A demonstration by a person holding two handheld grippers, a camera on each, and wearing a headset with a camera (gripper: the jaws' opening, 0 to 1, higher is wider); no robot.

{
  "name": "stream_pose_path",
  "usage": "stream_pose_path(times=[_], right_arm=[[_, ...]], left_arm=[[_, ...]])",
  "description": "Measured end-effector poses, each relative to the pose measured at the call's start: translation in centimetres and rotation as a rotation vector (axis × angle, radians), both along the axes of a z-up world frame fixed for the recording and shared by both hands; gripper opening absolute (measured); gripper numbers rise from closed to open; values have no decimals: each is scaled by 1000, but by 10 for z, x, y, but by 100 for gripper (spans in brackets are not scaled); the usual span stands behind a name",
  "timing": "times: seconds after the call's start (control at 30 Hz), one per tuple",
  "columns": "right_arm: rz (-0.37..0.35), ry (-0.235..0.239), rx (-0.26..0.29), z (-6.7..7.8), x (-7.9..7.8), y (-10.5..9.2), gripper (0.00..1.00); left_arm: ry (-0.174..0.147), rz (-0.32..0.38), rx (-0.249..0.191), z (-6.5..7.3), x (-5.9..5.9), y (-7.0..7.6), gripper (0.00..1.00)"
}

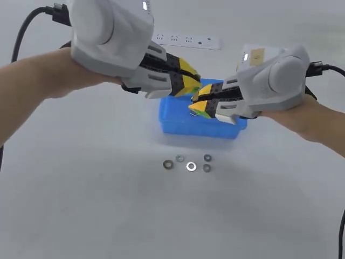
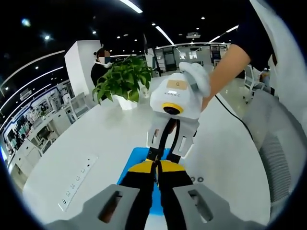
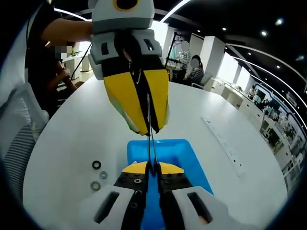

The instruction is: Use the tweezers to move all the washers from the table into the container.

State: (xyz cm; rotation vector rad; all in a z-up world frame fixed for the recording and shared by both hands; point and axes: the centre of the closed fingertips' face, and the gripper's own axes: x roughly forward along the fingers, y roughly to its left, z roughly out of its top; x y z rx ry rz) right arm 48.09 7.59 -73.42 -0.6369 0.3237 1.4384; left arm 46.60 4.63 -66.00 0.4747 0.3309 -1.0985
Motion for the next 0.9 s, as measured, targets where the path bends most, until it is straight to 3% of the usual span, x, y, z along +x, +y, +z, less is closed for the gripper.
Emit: stream_pose_path(times=[0.07, 0.13, 0.2, 0.27, 0.37, 0.47, 0.5, 0.63, 0.73, 0.9], right_arm=[[-1, -7, -7, -1, 0, 0, 8], [-8, 3, -3, 0, -1, 1, 8], [-21, -33, -8, 2, 4, 1, 10], [-37, 2, -6, 2, 4, 2, 11], [-34, -36, -31, 2, 4, 0, 12], [-34, -28, -36, 3, 3, -1, 13], [-41, -26, -34, 4, 3, -2, 16], [-84, -21, -32, 9, 6, -10, 21], [-115, -16, -10, 15, 7, -15, 21], [-220, 13, 117, 47, 7, -28, 25]], left_arm=[[-14, 3, 19, 0, 2, 2, 5], [3, 5, 8, 1, 2, 1, 5], [-7, 17, 11, 3, 4, 0, 5], [-7, 20, 6, 4, 6, -1, 5], [-5, 26, 8, 4, 7, -3, 5], [7, 39, 0, 4, 9, -2, 5], [-8, 47, 12, 3, 11, -1, 5], [-6, 58, -7, 6, 13, 1, 5], [-11, 77, -25, 11, 14, 1, 5], [-21, 106, -40, 17, 12, 1, 5]])
